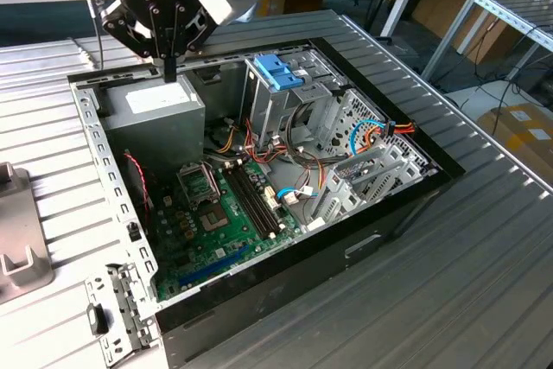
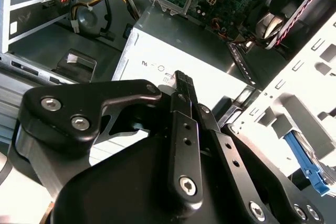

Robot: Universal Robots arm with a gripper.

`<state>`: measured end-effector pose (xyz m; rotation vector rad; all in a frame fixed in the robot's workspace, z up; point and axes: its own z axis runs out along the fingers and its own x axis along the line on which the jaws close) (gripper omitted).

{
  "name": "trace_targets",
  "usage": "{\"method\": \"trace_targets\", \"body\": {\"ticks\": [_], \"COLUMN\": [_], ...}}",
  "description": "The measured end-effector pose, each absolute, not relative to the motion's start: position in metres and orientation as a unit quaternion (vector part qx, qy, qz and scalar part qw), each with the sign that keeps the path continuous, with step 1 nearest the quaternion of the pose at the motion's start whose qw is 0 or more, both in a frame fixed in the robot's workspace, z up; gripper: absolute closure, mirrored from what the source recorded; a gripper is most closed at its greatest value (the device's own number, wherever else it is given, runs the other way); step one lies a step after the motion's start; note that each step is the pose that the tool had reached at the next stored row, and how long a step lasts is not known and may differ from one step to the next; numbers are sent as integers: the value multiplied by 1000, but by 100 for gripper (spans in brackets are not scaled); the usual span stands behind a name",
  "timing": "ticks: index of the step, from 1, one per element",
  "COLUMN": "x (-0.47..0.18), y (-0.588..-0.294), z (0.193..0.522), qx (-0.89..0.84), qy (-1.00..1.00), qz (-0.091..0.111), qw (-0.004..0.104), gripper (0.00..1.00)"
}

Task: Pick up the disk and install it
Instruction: 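Reach for the disk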

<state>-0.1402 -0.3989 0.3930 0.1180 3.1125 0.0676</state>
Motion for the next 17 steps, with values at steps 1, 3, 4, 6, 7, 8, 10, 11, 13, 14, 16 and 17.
{"method": "trace_targets", "body": {"ticks": [1,3,4,6,7,8,10,11,13,14,16,17], "x": [-141,-141,-141,-142,-143,-143,-144,-144,-145,-145,-146,-146], "y": [-399,-399,-399,-399,-399,-399,-399,-399,-399,-399,-399,-399], "z": [393,393,393,393,393,393,393,393,393,393,393,393], "qx": [38,38,38,38,38,38,38,38,38,38,38,38], "qy": [999,999,999,999,999,999,999,999,999,999,999,999], "qz": [22,22,22,22,22,22,22,22,22,22,22,22], "qw": [13,13,13,13,13,13,13,13,13,13,13,13], "gripper": [90,90,90,90,90,90,90,90,90,90,90,90]}}
